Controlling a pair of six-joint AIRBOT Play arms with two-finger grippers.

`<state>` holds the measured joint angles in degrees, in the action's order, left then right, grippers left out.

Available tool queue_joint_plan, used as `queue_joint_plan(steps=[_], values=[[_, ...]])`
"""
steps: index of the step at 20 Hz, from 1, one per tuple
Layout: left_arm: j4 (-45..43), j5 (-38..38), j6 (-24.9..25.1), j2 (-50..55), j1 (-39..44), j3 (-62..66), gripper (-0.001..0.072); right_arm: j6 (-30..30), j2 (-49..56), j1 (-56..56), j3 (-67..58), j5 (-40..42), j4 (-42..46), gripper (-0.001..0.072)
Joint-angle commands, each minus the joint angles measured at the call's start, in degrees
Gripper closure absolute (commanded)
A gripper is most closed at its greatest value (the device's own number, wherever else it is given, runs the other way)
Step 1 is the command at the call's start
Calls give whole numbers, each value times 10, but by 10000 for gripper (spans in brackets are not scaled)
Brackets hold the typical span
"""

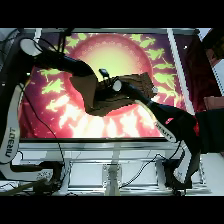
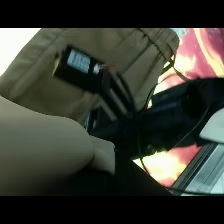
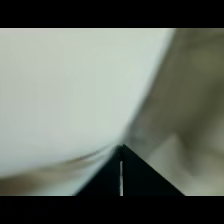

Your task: Fold the clothes and pants, and hang the long-sleeved shirts on hangers.

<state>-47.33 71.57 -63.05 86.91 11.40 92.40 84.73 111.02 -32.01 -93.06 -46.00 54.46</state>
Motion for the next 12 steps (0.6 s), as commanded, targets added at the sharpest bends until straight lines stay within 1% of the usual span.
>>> queue_joint_plan(steps=[1,3,5,10,12], values=[[53,-61,0,44,43,0,686,11,-45,67,0,-154,124,683],[98,-129,0,73,74,0,686,-10,-90,112,0,-232,182,683],[126,-203,0,99,109,0,686,-25,-145,160,0,-274,206,683],[131,-372,5,125,206,0,687,-28,-289,266,0,-290,209,682],[131,-464,4,133,239,0,688,-28,-334,296,0,-290,209,682]])
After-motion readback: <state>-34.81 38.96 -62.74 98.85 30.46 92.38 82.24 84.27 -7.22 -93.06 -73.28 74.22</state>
